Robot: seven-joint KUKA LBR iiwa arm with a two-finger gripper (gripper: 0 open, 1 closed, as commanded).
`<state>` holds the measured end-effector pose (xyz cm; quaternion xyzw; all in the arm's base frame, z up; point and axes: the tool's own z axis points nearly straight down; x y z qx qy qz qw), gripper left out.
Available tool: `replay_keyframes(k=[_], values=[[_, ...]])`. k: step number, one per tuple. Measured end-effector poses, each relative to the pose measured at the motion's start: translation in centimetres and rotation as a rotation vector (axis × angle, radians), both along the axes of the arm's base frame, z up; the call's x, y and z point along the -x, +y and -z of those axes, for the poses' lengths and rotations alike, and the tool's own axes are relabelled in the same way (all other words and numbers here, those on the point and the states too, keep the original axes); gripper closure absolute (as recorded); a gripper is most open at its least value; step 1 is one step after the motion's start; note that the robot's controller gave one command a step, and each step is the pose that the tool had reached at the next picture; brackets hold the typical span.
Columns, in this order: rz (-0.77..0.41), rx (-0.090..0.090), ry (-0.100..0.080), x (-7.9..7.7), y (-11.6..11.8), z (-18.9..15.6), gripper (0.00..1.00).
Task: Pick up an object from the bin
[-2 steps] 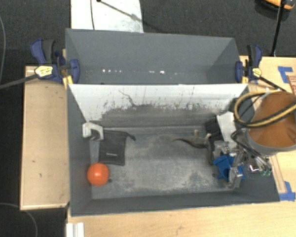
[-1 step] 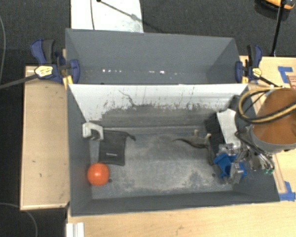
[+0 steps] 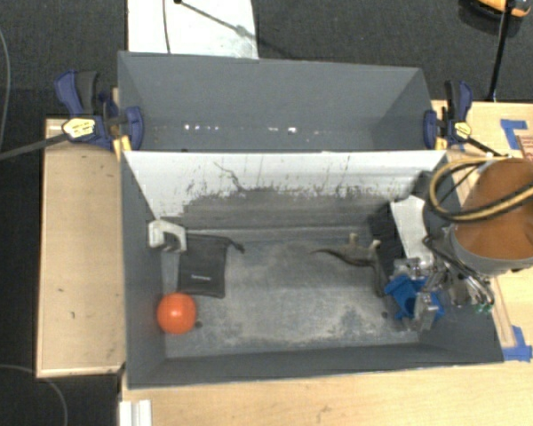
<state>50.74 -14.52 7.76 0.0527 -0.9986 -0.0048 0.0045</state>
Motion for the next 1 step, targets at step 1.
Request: replay_keyframes(k=[1], values=[[-0.005,0.001,0.0,0.28,0.1,-4.09,1.0]])
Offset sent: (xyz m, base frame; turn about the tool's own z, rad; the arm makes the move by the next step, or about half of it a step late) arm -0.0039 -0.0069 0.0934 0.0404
